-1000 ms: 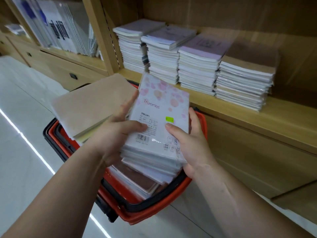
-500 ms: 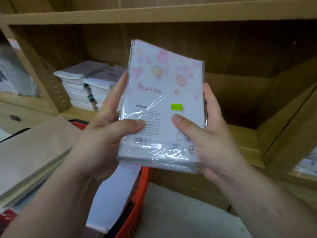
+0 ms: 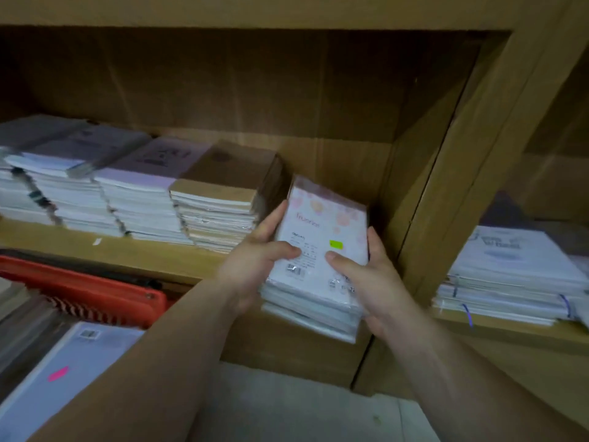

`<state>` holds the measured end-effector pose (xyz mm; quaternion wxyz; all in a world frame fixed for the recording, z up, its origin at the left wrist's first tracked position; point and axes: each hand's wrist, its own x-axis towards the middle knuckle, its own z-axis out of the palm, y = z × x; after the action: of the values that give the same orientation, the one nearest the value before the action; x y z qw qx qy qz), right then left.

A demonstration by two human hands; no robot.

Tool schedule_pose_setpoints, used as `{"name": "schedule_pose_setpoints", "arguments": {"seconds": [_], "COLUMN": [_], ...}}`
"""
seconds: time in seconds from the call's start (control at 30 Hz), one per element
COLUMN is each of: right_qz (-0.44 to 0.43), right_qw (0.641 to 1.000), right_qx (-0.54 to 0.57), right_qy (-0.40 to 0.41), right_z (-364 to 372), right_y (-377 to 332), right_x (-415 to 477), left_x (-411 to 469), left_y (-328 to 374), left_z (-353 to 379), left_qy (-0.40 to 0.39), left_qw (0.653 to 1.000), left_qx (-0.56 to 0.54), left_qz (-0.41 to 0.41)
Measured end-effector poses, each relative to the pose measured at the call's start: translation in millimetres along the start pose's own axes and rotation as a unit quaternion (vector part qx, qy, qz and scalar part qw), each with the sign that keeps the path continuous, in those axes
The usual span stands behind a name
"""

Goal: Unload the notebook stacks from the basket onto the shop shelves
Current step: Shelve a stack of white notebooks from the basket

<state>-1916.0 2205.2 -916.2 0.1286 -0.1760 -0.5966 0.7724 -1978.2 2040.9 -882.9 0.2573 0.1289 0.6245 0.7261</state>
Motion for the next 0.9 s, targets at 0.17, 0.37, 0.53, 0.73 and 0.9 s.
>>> {"name": "schedule_pose_setpoints", "arguments": {"seconds": [0.17,0.37,0.53,0.73,0.9], "right_qz": [0.031,0.059,0.05,0.012,-0.011], "right_qw": [0.999,0.997,0.995,0.99,0.981], "right_qx": [-0.034,-0.03,-0.07,-0.113,-0.17], "right_qy": [-0.018,0.038,0.045,0.081,0.094], "right_z": [-4.5,-15.5,-10.0,2.3,16.8], "right_y": [6.6,10.2,20.6,30.5,24.1], "right_x": [10.5,3.2,-26.2,-36.1,-15.1], "left_x": [11.5,-4.6,-40.9,-43.3,-17.3], "left_y": [-9.5,-21.5,-54.3,-66.0,-58.0], "left_z": [-13.6,-11.3,-3.0,12.5,3.4], "left_qy": [0.048,0.134,0.242,0.233,0.236], "left_qw": [0.996,0.976,0.962,0.967,0.964], "left_qx": [0.066,0.172,0.124,0.092,0.124], "left_qz": [-0.037,-0.017,0.02,0.042,0.02]}}
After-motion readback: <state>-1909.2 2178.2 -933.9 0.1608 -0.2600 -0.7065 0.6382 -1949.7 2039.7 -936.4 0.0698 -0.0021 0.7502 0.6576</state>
